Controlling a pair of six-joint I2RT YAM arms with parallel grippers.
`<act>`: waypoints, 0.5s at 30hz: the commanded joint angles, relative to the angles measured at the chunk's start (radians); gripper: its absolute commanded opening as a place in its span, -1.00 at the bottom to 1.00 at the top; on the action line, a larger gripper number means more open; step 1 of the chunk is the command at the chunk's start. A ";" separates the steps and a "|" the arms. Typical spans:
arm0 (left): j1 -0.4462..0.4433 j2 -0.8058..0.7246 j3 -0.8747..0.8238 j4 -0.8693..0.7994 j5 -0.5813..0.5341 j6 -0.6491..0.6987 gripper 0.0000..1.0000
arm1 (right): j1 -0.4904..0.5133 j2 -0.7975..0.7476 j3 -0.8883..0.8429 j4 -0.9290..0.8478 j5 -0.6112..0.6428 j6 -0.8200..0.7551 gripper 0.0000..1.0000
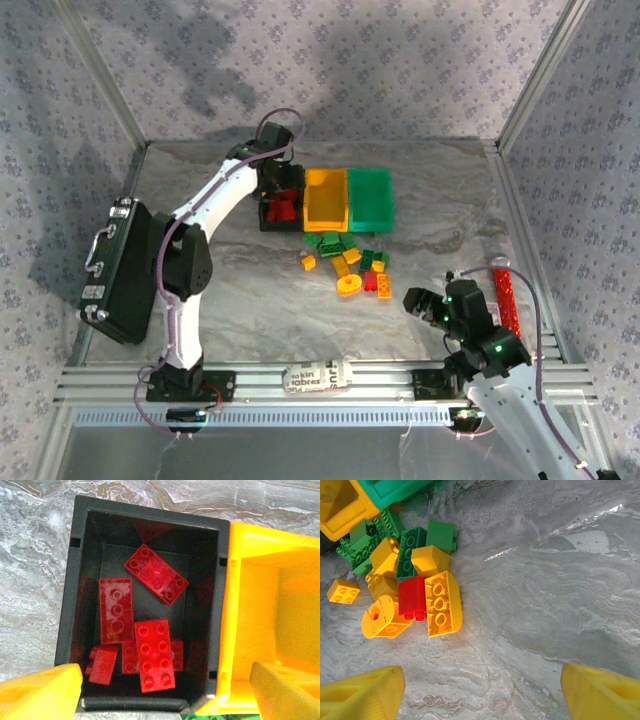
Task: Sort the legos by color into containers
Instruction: Place the lego in the container, then pick up the lego from the center of the table.
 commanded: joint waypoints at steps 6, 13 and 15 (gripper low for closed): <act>-0.172 -0.180 -0.056 -0.028 -0.097 0.098 0.63 | -0.005 -0.010 0.003 -0.029 -0.006 0.016 0.67; -0.359 -0.224 -0.213 0.028 0.016 0.218 0.49 | -0.005 -0.017 0.009 -0.037 0.013 0.022 0.67; -0.399 -0.231 -0.289 0.094 0.100 0.252 0.43 | -0.005 -0.024 0.009 -0.046 0.023 0.033 0.67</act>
